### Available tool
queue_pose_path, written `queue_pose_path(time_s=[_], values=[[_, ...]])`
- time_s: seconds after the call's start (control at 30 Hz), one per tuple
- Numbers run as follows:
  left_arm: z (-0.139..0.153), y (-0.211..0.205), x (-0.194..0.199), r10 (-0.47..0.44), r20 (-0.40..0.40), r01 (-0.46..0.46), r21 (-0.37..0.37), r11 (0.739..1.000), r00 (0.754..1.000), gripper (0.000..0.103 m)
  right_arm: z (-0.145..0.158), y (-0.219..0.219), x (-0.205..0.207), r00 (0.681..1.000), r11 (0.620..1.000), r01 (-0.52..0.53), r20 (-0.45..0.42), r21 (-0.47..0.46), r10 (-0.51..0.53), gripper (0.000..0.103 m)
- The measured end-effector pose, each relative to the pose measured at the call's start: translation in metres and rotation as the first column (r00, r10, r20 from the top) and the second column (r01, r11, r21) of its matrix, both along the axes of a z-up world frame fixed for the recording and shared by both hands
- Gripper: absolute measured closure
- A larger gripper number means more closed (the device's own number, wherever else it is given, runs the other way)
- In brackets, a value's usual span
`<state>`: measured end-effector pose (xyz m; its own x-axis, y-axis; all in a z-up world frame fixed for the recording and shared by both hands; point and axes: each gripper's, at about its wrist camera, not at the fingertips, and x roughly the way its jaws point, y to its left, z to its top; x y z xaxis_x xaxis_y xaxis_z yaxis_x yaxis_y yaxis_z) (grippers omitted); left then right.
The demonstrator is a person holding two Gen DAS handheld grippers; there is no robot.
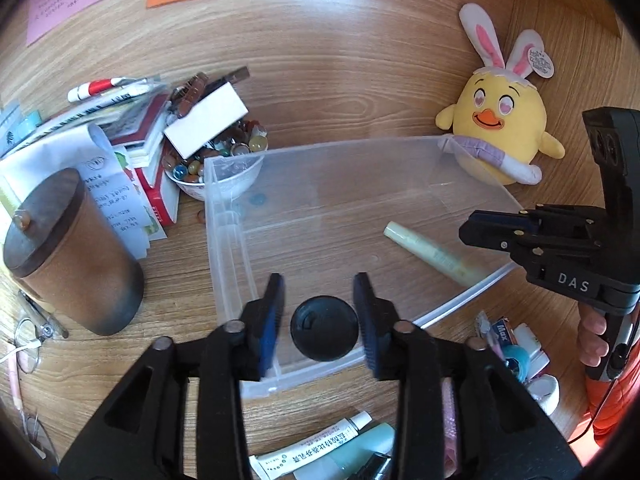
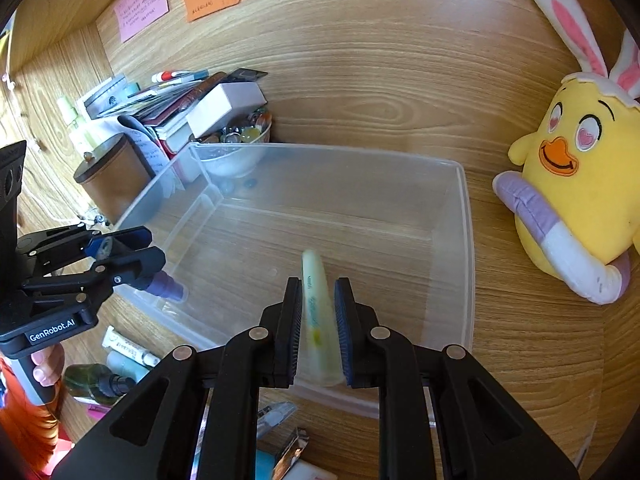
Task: Organize objects
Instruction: 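Lower both held items into the clear box and open both tools, then grasp the green dropper bottle with the left tool while the right tool grasps the white pill bottle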
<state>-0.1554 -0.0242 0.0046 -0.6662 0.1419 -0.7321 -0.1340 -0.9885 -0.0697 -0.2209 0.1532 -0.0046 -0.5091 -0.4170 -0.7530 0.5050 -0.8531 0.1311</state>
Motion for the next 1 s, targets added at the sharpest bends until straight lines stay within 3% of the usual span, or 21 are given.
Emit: queue_pose_path(time_s=[0.43,0.67,1.0], values=[[0.027,-0.009,0.043,0.06,-0.111,-0.064,-0.031,0.997,0.992,0.012,0.031,0.019,0.047,0.992,0.999,0.038,-0.124,-0.012,-0.039,0.049],[0.022,-0.015,0.079,0.085,-0.125,-0.093,-0.065,0.994,0.989,0.007,0.038,0.039,0.082,0.984,0.997,0.063,-0.167,-0.04,-0.069,0.044],[-0.012,-0.018,0.115,0.072,-0.032,-0.074,-0.063,0.995,0.997,0.007,0.014,0.059,0.114,0.987,0.993,0.107,-0.117,-0.055,-0.112,0.044]])
